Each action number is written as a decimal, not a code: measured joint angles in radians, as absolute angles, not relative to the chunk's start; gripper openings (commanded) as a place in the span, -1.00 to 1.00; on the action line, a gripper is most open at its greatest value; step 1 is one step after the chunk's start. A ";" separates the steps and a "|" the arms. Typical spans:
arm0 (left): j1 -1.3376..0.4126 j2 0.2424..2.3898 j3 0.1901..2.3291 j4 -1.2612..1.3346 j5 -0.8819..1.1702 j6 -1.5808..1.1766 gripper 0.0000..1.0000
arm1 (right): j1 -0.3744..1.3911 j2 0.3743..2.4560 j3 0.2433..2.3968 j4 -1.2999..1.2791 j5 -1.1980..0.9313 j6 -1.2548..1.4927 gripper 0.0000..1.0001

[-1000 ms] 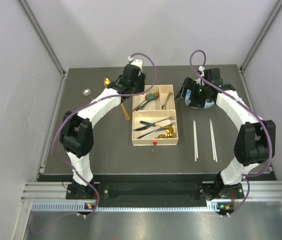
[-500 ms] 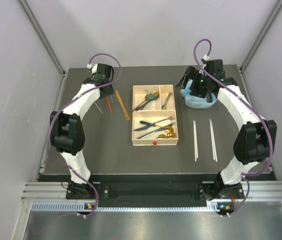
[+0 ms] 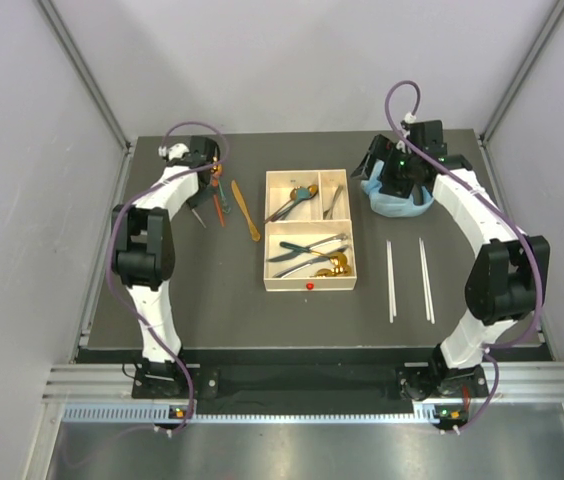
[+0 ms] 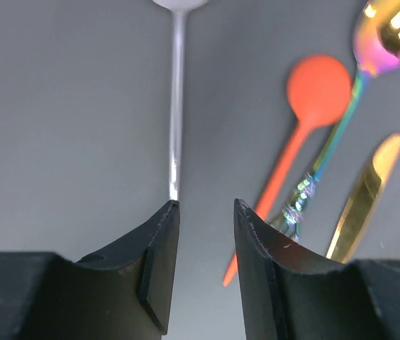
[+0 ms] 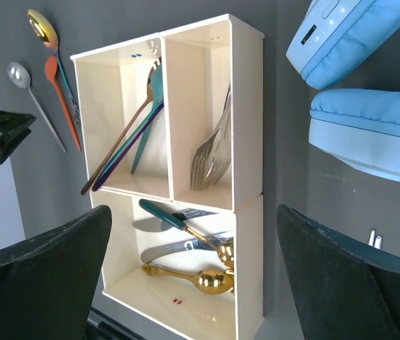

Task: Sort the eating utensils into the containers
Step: Adjust the item, then pick up the spoon from the center of the board, then place the spoon in the storage box, then pick up the spoon from the center of the board.

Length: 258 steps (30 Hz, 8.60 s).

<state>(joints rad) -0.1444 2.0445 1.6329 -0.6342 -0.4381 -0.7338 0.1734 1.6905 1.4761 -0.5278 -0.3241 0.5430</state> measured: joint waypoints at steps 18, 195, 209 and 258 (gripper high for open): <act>-0.092 2.100 1.605 -0.639 -0.552 -0.893 -0.16 | 0.173 1.763 1.526 -0.549 -0.388 0.542 0.99; -0.462 2.092 1.686 -0.207 0.129 0.033 -0.23 | 0.095 1.699 1.272 -0.413 -0.556 0.640 0.99; -0.329 1.863 1.517 -0.194 -0.341 -0.320 -0.44 | 0.095 1.702 1.295 -0.422 -0.555 0.641 0.99; -0.168 2.237 1.672 -0.296 -0.478 -0.538 -0.64 | 0.095 1.762 1.392 -0.520 -0.539 0.636 0.98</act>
<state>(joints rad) -0.1680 2.2372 1.6722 -0.2958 -0.4778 -0.5385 0.0952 1.7618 1.3918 -0.5198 -0.5392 0.6357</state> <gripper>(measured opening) 0.368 0.991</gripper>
